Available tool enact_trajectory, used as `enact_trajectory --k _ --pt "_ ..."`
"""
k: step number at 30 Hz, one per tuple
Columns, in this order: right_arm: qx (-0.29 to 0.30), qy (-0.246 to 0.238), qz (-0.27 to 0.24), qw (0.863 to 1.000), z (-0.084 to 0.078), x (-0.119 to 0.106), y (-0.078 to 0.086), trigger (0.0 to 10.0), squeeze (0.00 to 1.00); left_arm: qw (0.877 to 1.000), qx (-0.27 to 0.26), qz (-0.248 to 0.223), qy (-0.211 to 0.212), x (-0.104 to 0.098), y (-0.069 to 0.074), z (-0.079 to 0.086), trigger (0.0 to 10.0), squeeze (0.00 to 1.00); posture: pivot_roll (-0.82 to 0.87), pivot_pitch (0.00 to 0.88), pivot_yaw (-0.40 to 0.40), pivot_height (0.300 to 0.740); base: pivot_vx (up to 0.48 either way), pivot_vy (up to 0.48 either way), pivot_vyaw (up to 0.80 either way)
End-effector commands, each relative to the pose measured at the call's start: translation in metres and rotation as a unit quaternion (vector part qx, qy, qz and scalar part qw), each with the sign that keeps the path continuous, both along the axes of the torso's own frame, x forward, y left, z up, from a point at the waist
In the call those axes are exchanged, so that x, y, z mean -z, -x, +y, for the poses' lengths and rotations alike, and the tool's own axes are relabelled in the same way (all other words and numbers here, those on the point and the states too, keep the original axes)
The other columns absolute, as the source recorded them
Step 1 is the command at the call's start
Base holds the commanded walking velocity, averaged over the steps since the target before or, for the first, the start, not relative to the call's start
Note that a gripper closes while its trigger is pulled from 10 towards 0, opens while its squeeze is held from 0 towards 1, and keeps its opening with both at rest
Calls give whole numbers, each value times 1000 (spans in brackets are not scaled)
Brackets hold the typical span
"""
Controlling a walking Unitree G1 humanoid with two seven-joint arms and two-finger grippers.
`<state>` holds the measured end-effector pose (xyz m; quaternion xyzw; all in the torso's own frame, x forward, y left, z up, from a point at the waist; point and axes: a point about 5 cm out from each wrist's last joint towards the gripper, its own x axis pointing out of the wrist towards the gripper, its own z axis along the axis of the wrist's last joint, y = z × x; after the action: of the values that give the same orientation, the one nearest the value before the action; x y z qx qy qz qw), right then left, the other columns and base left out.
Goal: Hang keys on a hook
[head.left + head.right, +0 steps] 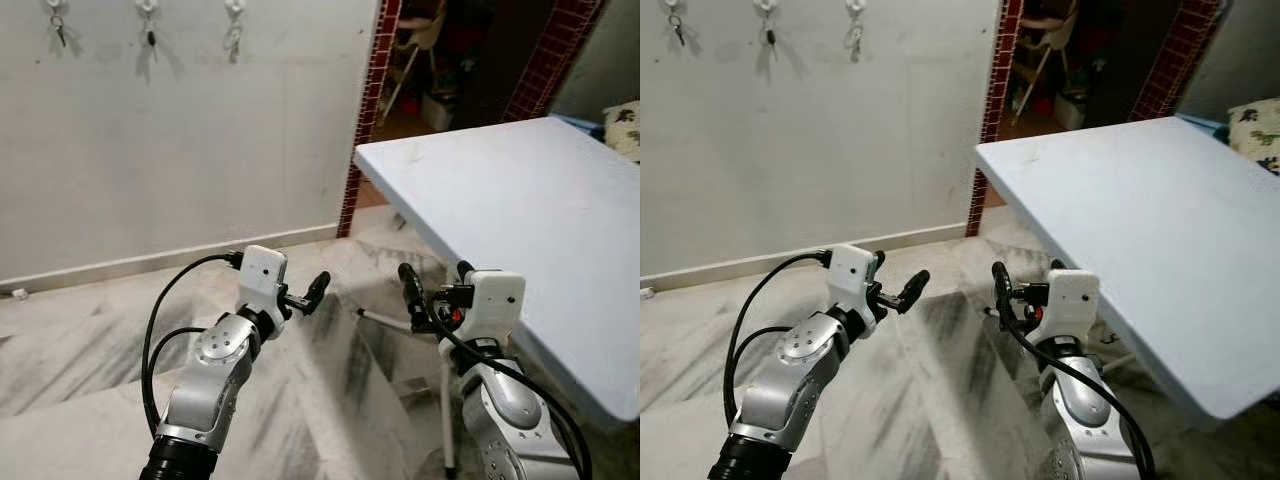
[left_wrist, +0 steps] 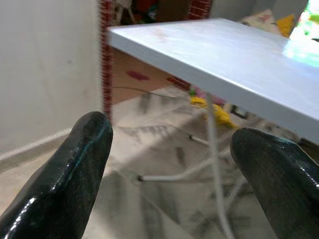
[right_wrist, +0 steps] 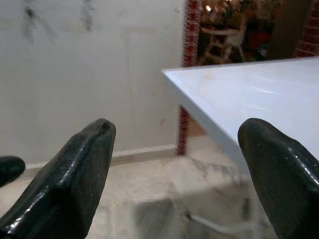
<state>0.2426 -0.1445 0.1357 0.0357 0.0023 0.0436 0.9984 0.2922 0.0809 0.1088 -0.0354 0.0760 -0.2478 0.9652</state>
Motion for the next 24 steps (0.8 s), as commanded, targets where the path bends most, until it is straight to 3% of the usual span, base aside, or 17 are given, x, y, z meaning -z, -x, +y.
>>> enact_trajectory --k 1,5,24 --pt "6 0 -1 1000 -3 -2 -1 10000 0 1000 7 -5 2 -4 0 -5 10000 0 64 17 -69 740 0 0 0" --pt "6 1 3 1000 -4 -1 -1 10000 0 1000 7 -4 5 -4 1 -6 10000 0 61 19 -70 740 0 0 -316" --pt "4 1 7 1000 -2 -1 -2 10000 0 1000 7 -1 7 -6 1 -8 10000 0 64 26 -76 740 0 0 -800"
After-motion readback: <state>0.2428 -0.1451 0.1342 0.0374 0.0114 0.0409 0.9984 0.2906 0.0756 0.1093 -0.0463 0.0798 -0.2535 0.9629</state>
